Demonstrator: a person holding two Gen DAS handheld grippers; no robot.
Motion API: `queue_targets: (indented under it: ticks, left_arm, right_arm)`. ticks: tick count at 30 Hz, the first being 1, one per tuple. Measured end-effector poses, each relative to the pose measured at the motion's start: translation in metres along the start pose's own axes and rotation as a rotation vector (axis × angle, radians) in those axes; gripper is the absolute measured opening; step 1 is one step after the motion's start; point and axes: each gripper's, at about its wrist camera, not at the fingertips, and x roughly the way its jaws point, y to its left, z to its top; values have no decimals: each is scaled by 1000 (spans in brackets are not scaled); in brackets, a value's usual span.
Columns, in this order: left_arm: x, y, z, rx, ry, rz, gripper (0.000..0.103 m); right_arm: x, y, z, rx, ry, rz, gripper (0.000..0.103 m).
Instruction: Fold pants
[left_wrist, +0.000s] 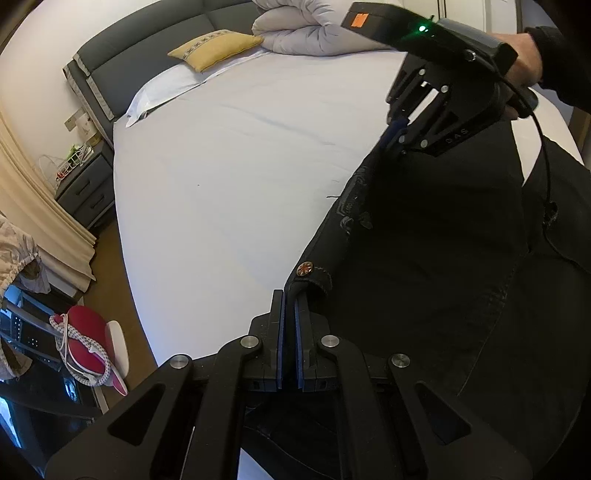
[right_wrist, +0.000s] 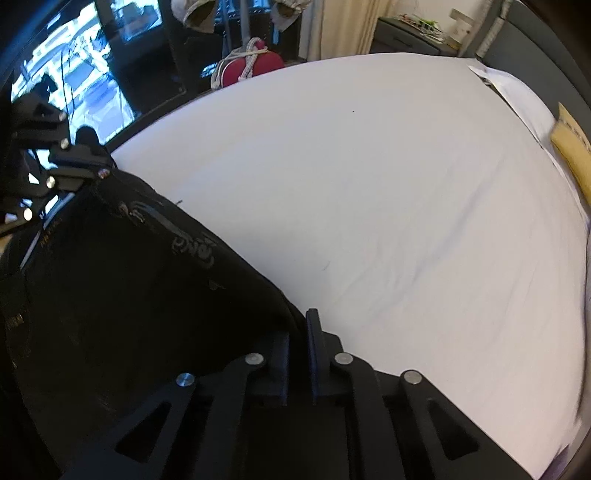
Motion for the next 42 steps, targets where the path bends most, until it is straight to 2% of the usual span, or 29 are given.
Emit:
queue_targets:
  ticks: [6,11,15,19,24,30,35,42]
  left_arm:
    - [-15,-7,-6,-60,-13,-12,3]
    - [-35,-29,-13,-73,-15,-20,3]
    - [-54,-46,-24,-86,-9,-22,3]
    - [-77,-72,-43,-81,-3,-31,3]
    - [-108,-126,-84,-4,31,-59,3]
    - [-132,-181,-136,67,101,-109,3]
    - [-145,-239,-175,183,159,-108,3]
    - [-171,-278,-198,242,157,-106,3]
  right_arm:
    - [-22,12,-21,190,-108,83,6]
    - [-23,46,-29,319,-177,214,5]
    - [-23,70,-46,328,-183,265,6]
    - [-35,96,-70,278,-191,298,5]
    - [-58,141,-118,127,-144,256,6]
    - [-71,207,-174,-71,-48,153,5]
    - [-60,257,-197,-230,22,43,5]
    - [-63,292,-213,-283,12,-92,5]
